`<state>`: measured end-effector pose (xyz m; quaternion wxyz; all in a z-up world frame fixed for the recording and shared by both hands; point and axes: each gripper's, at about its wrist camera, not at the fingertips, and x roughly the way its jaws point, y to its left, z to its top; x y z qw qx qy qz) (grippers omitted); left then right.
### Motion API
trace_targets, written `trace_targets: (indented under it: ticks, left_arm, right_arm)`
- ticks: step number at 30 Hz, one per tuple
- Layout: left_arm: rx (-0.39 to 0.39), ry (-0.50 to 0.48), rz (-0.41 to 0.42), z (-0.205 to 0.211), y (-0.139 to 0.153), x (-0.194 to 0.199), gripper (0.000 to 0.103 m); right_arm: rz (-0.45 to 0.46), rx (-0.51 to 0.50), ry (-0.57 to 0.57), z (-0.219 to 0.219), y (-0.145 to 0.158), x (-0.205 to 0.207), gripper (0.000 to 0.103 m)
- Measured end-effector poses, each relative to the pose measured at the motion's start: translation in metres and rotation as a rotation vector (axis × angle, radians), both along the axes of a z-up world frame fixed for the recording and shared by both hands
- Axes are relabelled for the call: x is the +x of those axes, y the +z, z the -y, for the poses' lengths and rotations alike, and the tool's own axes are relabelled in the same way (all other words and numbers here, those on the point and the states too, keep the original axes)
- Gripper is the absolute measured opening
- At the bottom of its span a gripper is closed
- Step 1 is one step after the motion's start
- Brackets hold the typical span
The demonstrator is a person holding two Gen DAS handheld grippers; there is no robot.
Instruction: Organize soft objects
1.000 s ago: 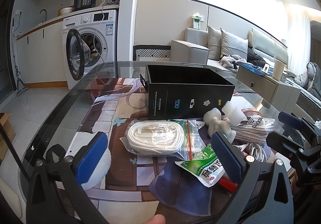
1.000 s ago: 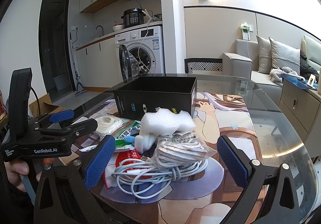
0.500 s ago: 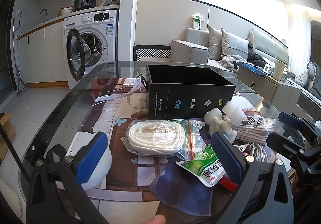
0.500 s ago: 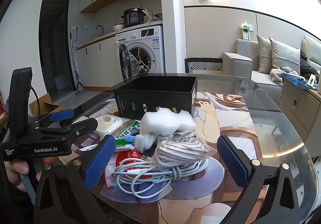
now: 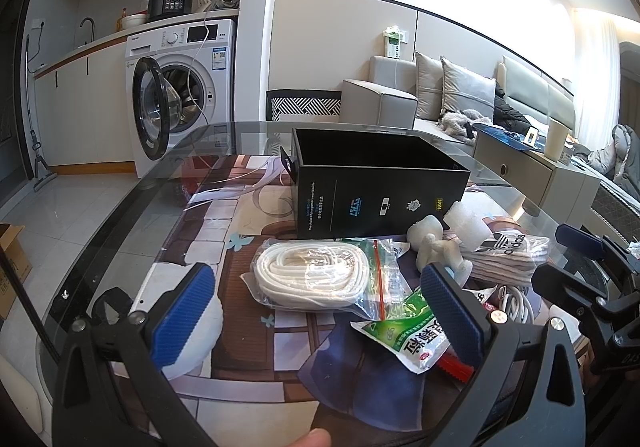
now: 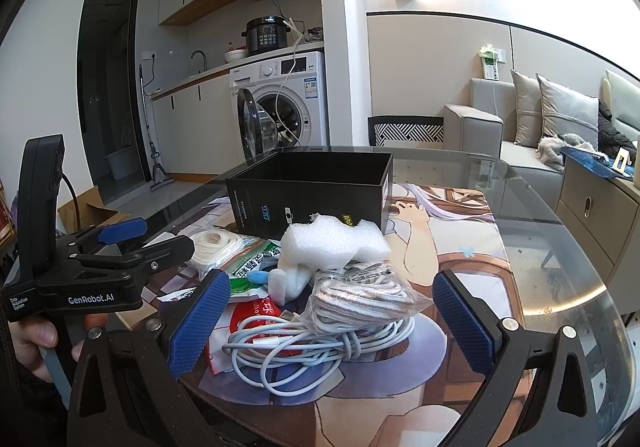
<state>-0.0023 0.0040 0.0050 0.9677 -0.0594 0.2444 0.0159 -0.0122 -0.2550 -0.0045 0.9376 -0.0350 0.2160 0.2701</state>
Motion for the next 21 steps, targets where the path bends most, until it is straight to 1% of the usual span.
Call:
trace_targets:
  ticks: [10, 16, 18, 21]
  left_arm:
    - [0.002, -0.002, 0.000, 0.0001, 0.0003, 0.0003, 0.103]
    - [0.004, -0.001, 0.010, -0.0044, 0.0029, -0.0003, 0.103]
    - [-0.003, 0.001, 0.015, -0.0054, 0.0045, -0.0008, 0.103]
    - [0.007, 0.001, 0.016, -0.0053, 0.0069, 0.0005, 0.103]
  right_arm:
    - [0.020, 0.006, -0.006, 0.0007, 0.0016, -0.0021, 0.103]
    - [-0.001, -0.005, 0.010, 0.0010, 0.0044, 0.0030, 0.103]
    - [0.007, -0.006, 0.016, 0.0005, 0.0061, 0.0044, 0.103]
    - [-0.002, -0.015, 0.016, 0.0009, 0.0086, 0.0074, 0.103]
